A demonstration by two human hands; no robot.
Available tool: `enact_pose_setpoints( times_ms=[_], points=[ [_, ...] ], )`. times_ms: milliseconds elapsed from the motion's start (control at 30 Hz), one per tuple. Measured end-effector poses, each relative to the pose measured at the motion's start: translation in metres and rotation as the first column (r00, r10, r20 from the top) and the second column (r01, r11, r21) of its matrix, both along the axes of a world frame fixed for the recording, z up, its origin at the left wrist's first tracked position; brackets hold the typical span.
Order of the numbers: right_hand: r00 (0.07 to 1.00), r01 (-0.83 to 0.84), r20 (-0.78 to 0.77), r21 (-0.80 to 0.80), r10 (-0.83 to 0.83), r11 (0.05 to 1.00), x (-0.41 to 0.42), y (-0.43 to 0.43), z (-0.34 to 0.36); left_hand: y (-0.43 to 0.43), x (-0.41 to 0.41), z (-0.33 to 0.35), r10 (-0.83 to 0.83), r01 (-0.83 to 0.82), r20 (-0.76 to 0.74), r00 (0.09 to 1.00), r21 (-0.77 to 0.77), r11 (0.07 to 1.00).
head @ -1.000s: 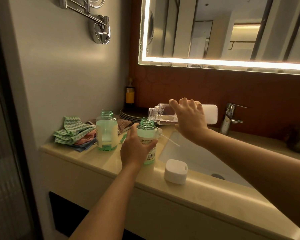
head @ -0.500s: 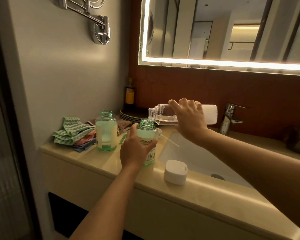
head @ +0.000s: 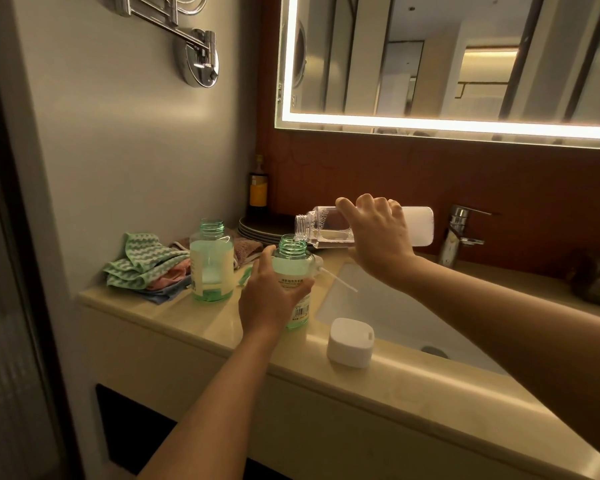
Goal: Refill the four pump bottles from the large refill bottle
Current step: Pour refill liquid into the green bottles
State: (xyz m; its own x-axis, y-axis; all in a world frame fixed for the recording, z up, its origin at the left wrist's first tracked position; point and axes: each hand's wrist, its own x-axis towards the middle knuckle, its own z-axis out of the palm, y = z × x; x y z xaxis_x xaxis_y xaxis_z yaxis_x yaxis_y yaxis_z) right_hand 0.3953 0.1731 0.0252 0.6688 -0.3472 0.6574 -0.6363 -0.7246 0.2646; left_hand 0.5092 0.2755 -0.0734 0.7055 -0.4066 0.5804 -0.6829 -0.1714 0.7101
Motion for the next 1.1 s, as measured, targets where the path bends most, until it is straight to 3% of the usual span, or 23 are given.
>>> enact_pose_setpoints(
  times_ms=[1100],
  points=[
    [1.000,0.009,-0.023,-0.006,-0.010,1.000,-0.0002,0.0000,0.0016,0.0015,0.0010,-0.0024,-0.010,0.010,0.014,1.000,0.006,1.000]
  ],
)
